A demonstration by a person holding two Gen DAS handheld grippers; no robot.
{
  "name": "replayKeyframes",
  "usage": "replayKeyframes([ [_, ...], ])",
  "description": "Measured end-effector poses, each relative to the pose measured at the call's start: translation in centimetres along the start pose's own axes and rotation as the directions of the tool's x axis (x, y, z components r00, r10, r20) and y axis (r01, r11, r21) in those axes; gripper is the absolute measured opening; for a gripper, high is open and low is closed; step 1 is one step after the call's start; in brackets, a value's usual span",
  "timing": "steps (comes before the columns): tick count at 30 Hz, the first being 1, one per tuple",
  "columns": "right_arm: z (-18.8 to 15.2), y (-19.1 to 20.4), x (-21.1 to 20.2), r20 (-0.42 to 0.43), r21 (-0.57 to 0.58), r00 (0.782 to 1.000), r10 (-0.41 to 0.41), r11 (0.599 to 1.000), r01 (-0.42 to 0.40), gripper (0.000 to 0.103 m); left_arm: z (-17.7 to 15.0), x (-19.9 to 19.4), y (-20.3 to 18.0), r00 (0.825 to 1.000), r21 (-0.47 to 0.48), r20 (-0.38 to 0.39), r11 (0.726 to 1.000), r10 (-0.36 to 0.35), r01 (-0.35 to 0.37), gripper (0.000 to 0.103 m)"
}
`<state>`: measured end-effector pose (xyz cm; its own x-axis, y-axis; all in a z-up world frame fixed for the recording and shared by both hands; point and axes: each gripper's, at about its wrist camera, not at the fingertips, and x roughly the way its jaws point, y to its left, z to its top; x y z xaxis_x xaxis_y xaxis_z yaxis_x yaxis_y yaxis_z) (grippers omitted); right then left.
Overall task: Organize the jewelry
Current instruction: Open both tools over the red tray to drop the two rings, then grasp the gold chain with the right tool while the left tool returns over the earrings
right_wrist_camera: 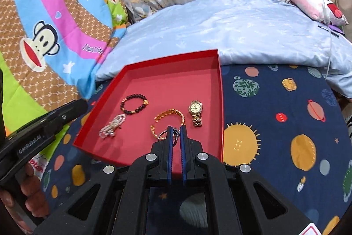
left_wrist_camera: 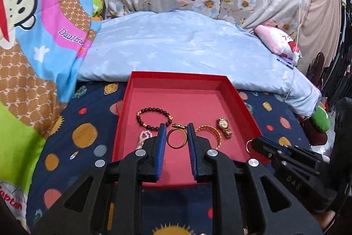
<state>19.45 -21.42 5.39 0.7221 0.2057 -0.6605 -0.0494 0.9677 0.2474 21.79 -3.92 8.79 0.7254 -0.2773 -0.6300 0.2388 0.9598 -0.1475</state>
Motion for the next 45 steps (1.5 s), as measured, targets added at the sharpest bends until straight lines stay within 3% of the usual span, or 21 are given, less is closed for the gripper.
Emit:
replayKeyframes([
  [6,-0.1,-0.8,2.5,-0.033,-0.002,0.999,-0.025,1.000,0.025,0.006,-0.3,2.8,0.2,0.999,-0.012,-0.042,1.000,0.006,-0.007,0.019],
  [11,-0.1,-0.7,2.5,-0.005,-0.025,0.999,-0.044,0.999,0.044,0.009,-0.5,3.7,0.4,0.998,-0.021,-0.055,1.000,0.013,-0.014,0.019],
  [16,-0.3,-0.8,1.3,0.024,-0.019,0.999,-0.049,0.999,0.049,0.010,-0.6,2.9,1.1,0.999,-0.045,-0.032,0.998,0.035,-0.037,0.040],
  [24,-2.0,-0.7,-2.2,0.047,-0.004,0.998,-0.028,1.000,0.028,0.010,-1.2,0.1,2.0,0.999,-0.064,-0.007,0.997,0.043,-0.043,0.043],
  [35,-7.8,-0.6,-6.8,0.022,0.037,1.000,-0.009,0.999,0.008,0.012,-6.6,-5.1,2.3,0.999,-0.062,-0.016,0.997,0.052,-0.053,0.045],
  [45,-12.6,-0.2,-8.6,-0.025,0.053,0.999,-0.024,0.998,0.026,0.016,-12.2,-7.5,3.0,0.995,-0.114,-0.080,0.992,0.051,-0.060,0.045],
])
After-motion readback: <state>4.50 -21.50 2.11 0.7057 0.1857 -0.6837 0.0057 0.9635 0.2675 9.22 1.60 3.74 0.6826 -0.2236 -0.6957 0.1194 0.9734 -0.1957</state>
